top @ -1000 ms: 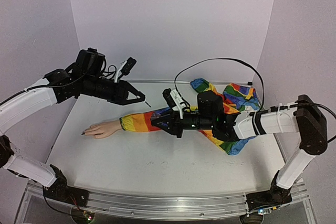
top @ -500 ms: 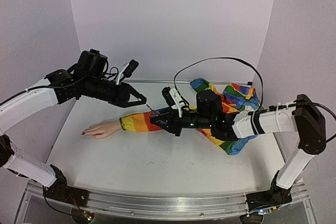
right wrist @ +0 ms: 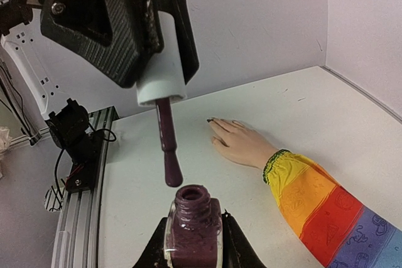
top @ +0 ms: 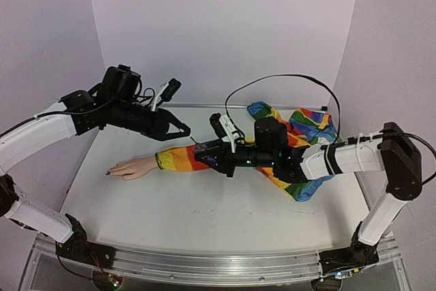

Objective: Paint the nails

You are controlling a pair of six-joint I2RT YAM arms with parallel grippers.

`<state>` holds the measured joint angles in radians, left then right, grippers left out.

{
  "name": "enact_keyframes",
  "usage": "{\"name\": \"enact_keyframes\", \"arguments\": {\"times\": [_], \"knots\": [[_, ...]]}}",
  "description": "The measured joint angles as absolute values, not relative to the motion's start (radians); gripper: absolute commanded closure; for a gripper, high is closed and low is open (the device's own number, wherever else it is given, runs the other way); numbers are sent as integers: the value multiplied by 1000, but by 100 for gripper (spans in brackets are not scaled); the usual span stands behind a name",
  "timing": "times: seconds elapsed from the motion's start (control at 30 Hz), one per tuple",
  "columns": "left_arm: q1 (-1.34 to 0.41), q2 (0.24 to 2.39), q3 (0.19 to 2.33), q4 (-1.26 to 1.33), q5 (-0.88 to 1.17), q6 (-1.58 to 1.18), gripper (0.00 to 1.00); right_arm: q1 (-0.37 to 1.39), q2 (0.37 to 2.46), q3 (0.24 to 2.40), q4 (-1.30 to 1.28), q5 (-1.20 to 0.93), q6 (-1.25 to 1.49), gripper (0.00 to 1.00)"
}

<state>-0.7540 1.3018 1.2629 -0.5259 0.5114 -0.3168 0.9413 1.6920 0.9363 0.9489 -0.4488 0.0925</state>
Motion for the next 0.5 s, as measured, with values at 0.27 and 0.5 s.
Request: {"name": "enact_keyframes", "arguments": {"times": [0.27, 0.5], "knots": [[-757, 1316, 1263, -540, 501, -313, 100, 941, 1696, 937, 960, -453, 89, 100], [-765, 1323, 1263, -541, 497, -312, 100, 941, 1696, 937, 966, -455, 89, 100]]}}
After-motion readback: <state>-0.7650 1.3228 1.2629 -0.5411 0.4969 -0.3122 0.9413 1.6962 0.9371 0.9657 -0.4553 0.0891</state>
